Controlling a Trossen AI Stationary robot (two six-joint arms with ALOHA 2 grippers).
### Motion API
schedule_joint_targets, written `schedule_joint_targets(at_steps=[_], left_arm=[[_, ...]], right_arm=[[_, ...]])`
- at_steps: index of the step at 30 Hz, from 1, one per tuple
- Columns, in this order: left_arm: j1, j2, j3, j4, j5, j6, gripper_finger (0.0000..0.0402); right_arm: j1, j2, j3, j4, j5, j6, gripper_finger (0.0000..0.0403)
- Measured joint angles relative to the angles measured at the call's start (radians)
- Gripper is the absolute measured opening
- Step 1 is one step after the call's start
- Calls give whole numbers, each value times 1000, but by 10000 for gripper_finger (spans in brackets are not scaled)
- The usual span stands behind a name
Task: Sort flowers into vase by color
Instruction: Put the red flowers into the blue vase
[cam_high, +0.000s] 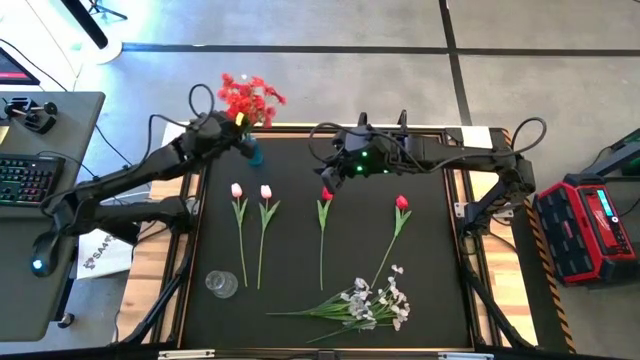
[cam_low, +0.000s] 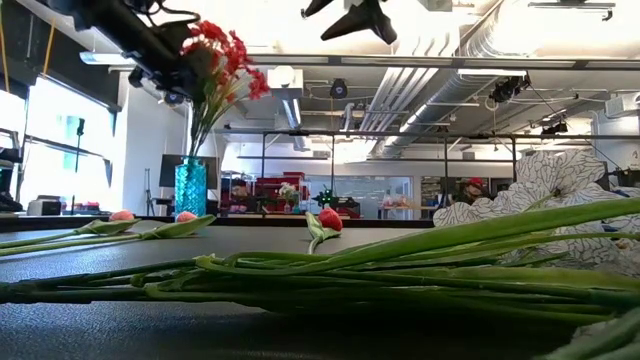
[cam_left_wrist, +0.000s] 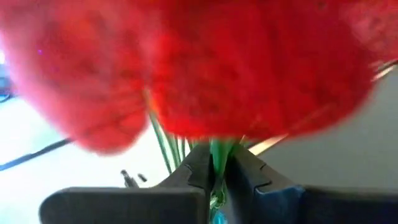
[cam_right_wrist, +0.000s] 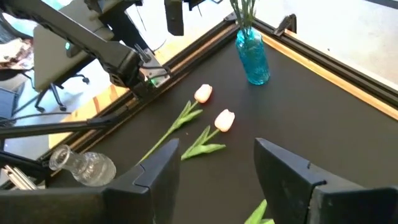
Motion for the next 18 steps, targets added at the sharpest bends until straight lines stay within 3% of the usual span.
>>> schedule_joint_targets(at_steps=[9,18], left_arm=[[20,86,0,3,0,-74,51],[19,172,0,-11,-1,-128,56]], right_arm=[[0,0,0,-39,0,0,189],[0,0,0,-55,14,0,189]])
